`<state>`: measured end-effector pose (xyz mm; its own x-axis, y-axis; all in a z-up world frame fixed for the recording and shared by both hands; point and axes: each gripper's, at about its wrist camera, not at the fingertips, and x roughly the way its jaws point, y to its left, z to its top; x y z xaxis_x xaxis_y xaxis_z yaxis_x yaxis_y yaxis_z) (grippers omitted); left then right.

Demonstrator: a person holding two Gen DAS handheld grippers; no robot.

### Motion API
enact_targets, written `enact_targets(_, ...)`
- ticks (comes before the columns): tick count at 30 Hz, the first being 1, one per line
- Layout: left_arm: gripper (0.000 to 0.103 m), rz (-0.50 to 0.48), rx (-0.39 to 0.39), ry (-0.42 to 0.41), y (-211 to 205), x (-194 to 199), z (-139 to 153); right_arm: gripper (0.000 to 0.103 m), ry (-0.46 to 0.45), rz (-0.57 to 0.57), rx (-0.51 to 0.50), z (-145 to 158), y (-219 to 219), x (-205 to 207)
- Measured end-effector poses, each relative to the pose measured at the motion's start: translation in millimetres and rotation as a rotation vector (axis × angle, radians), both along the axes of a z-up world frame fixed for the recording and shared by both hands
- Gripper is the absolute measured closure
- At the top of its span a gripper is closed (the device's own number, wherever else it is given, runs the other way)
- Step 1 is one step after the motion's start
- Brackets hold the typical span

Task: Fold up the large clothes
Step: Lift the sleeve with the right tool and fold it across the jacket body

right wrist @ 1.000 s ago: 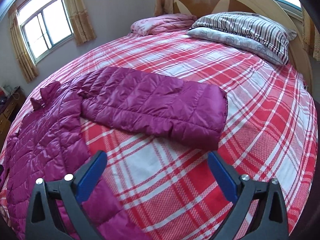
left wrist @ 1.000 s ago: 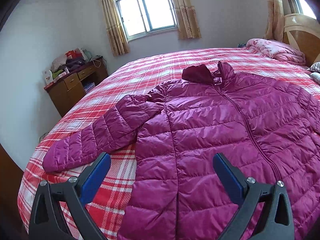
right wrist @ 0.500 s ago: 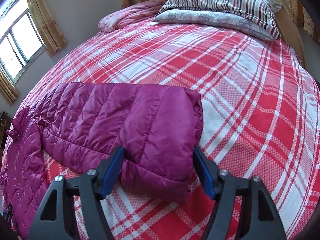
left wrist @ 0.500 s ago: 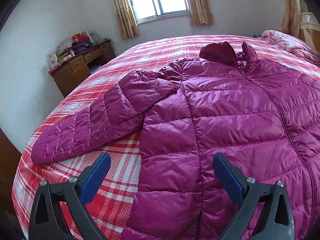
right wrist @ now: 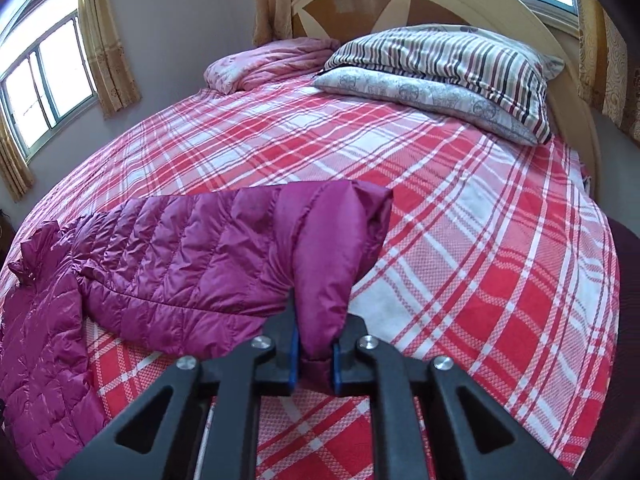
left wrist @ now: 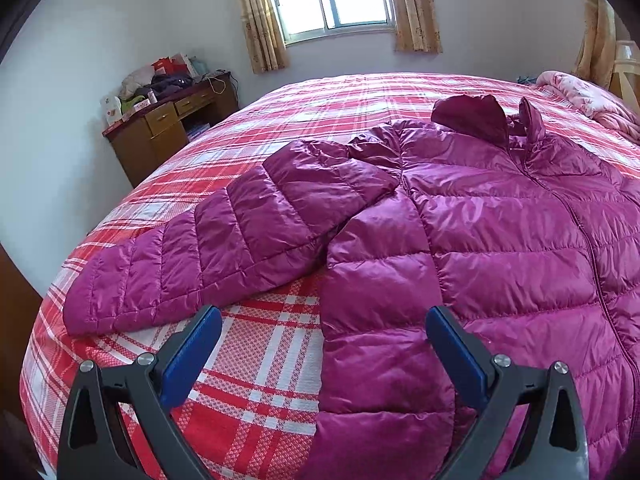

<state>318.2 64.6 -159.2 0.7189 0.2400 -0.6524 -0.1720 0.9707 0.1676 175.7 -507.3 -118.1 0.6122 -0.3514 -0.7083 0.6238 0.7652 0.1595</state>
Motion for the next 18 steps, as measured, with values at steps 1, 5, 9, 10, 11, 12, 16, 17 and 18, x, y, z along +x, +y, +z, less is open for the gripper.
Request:
enact_targets(1,0.001,-0.005,-0.001,-0.002,2.3,0.0,1.8,0.09,0.0,-0.011,-0.003,1.5,-3.1,-1.9)
enact_targets(5,0.001,-0.018,-0.006,-0.014,10.0,-3.7,9.7,0.09,0.001,-0.045,-0.017,6.0,-13.7,-8.4)
enact_targets(9,0.001,-0.026,-0.028,-0.017,17.2,-3.9,17.4,0.09,-0.028,-0.045,-0.07,25.3,-9.2,-2.9)
enact_targets(10,0.001,-0.028,-0.033,-0.019,18.2,-4.0,19.8,0.09,-0.043,-0.041,-0.092,33.7,-5.8,-0.2)
enact_targets(11,0.001,-0.03,-0.037,-0.024,19.5,-4.3,22.6,0.09,-0.058,-0.032,-0.116,42.9,-1.3,3.9)
enact_targets(12,0.001,-0.031,-0.039,-0.029,20.2,-4.6,25.5,0.09,-0.072,-0.021,-0.141,52.1,3.8,9.1)
enact_targets(16,0.001,-0.03,-0.039,-0.05,21.9,-5.5,32.4,0.09,-0.119,0.054,-0.232,84.6,33.0,32.5)
enact_targets(17,0.001,-0.028,-0.037,-0.051,21.1,-4.0,32.6,0.09,-0.127,0.076,-0.251,91.0,42.0,39.0)
enact_targets(18,0.001,-0.024,-0.036,-0.05,20.3,-2.9,32.5,0.09,-0.132,0.098,-0.269,94.9,51.3,44.3)
